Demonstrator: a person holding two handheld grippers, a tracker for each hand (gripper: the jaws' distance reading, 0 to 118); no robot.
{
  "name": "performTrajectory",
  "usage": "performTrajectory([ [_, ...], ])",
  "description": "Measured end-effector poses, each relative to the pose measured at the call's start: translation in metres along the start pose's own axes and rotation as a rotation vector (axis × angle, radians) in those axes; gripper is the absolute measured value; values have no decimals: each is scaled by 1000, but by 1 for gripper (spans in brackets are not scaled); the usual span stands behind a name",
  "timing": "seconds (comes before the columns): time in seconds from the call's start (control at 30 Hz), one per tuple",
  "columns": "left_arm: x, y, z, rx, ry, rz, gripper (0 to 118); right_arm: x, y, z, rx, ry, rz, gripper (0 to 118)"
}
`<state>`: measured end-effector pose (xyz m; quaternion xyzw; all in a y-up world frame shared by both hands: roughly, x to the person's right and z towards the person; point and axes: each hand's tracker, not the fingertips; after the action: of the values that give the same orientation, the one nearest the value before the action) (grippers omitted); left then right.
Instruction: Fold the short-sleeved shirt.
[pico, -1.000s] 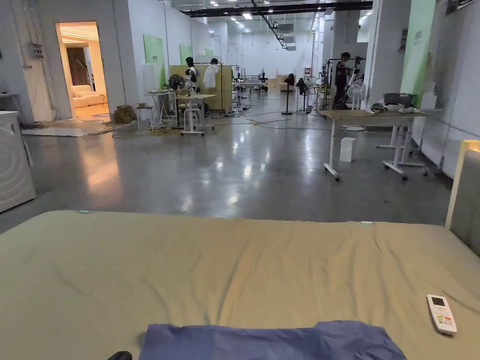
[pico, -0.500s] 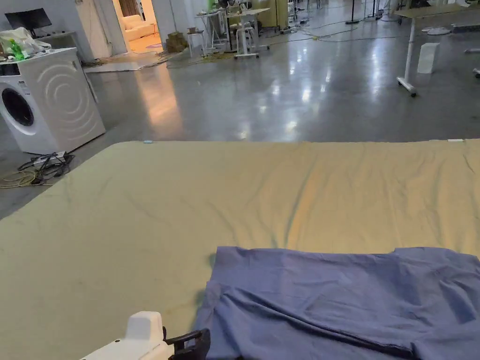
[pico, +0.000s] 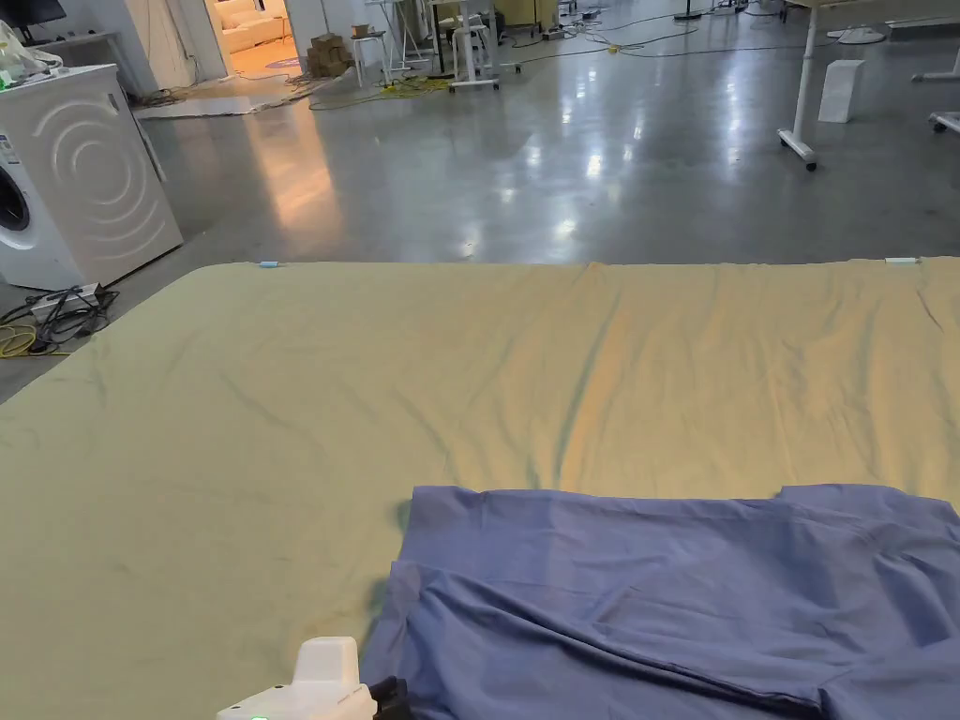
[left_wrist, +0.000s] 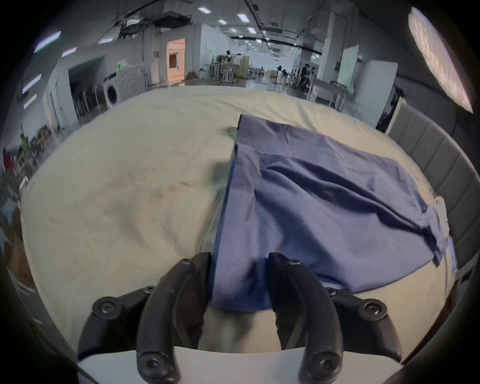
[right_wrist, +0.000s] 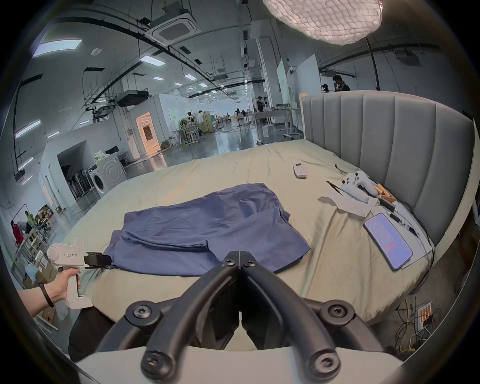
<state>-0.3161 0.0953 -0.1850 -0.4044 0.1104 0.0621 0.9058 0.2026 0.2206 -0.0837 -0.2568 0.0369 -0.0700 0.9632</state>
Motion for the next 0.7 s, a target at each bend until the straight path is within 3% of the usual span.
performTrajectory([
  [0.03,5,0,1,-1,-4,-28,22,0,-1,0,-4,-1,-2,0],
  [0.1,19,2,3,-18,2,-107,9,0,-2,-1,-9,-2,0,0],
  [0.27,25,10,-20,-123,-1,-96,9,18,8,-26,12,-4,-42,3],
  [0.3,25,14,-20,-129,-6,-100,9,29,9,-39,4,-12,-51,23],
  [0.37,25,16,-19,-150,-19,-139,9,46,10,-67,-34,-33,-94,76],
  [0.4,25,16,-19,-153,-24,-160,9,55,10,-82,-56,-52,-119,87],
  [0.43,24,18,-19,-155,-26,-157,9,46,26,-88,-67,-55,-121,85],
  [0.53,22,22,-16,-180,-42,-93,9,66,20,-135,-101,-77,-122,83],
  [0.6,19,22,-16,-183,-55,-77,9,82,9,-172,-135,-151,-83,83],
  [0.7,11,21,-23,-175,-68,-77,9,99,-2,-213,-250,-165,-106,78],
])
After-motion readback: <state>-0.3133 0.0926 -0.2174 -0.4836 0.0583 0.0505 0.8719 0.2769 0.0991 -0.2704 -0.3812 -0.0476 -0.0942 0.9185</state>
